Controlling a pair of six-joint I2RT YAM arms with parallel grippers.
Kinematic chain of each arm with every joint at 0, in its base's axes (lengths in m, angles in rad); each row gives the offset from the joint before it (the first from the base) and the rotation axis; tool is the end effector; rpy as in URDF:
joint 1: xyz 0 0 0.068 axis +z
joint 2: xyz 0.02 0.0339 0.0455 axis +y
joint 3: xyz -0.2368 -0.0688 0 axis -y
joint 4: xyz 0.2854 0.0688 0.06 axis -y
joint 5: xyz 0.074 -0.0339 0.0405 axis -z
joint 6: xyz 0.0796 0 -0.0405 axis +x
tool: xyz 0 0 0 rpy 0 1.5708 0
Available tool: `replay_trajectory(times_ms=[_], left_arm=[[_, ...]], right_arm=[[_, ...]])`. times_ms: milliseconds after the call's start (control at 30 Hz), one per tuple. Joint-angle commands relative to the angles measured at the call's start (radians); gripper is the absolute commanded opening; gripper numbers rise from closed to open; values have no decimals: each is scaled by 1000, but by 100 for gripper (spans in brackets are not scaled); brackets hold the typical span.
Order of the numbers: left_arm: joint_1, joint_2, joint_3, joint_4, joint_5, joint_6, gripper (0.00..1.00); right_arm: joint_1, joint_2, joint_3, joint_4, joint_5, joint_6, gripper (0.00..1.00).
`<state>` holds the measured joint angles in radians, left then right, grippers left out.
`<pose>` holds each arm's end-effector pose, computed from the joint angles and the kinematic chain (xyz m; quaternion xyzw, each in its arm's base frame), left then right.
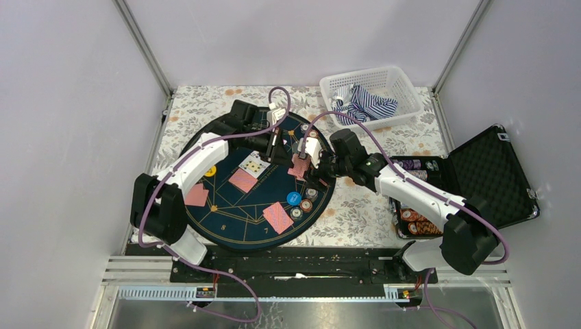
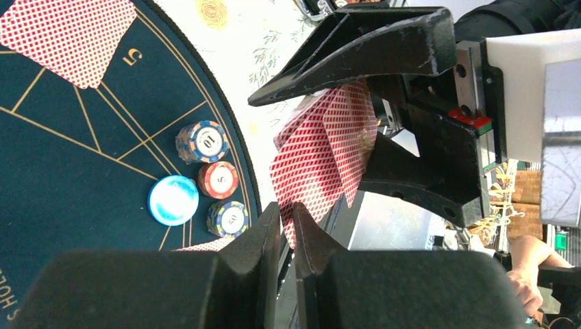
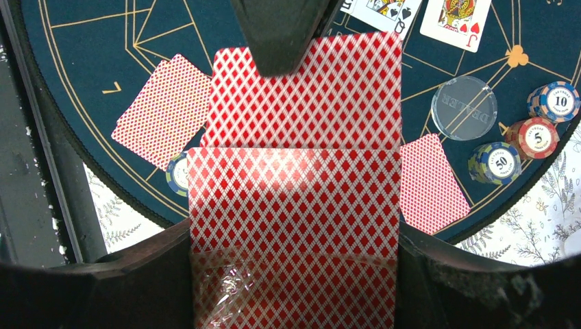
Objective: Distribute texas hold em gaming equipment
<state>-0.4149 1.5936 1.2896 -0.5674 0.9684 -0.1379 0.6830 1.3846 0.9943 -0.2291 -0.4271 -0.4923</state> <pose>0.3326 -0.2182 0.2309 0.2728 0.8015 -0.5035 0.1724 0.2756 0.2668 0.2081 -0.5624 0.6692 0.2302 0.4276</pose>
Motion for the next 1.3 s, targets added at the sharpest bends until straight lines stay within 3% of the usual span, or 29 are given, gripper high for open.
replay_trajectory(times_ms=[0,100,200,333,467,667,1167,1267], left_arm=[[21,-34,23,-1,5,34,14],[21,-47,15,5,48,39,22],[15,-49,10,14,69,31,40],[3,-38,5,27,70,19,44],[-1,-26,4,26,65,17,40],[4,-45,-5,23,25,21,23],[110,-112,-32,-5,-7,52,0],[156,-114,-17,-38,5,76,0]], right_arm=[[12,-44,29,53,-9,-2,0],[12,-43,30,54,-11,-1,0],[12,-41,32,53,-11,0,0],[12,-38,33,54,-12,1,0],[12,-38,34,53,-11,0,0],[12,-39,35,53,-9,0,0],[12,-45,29,53,-6,-1,0],[12,-45,27,54,-6,-2,0]])
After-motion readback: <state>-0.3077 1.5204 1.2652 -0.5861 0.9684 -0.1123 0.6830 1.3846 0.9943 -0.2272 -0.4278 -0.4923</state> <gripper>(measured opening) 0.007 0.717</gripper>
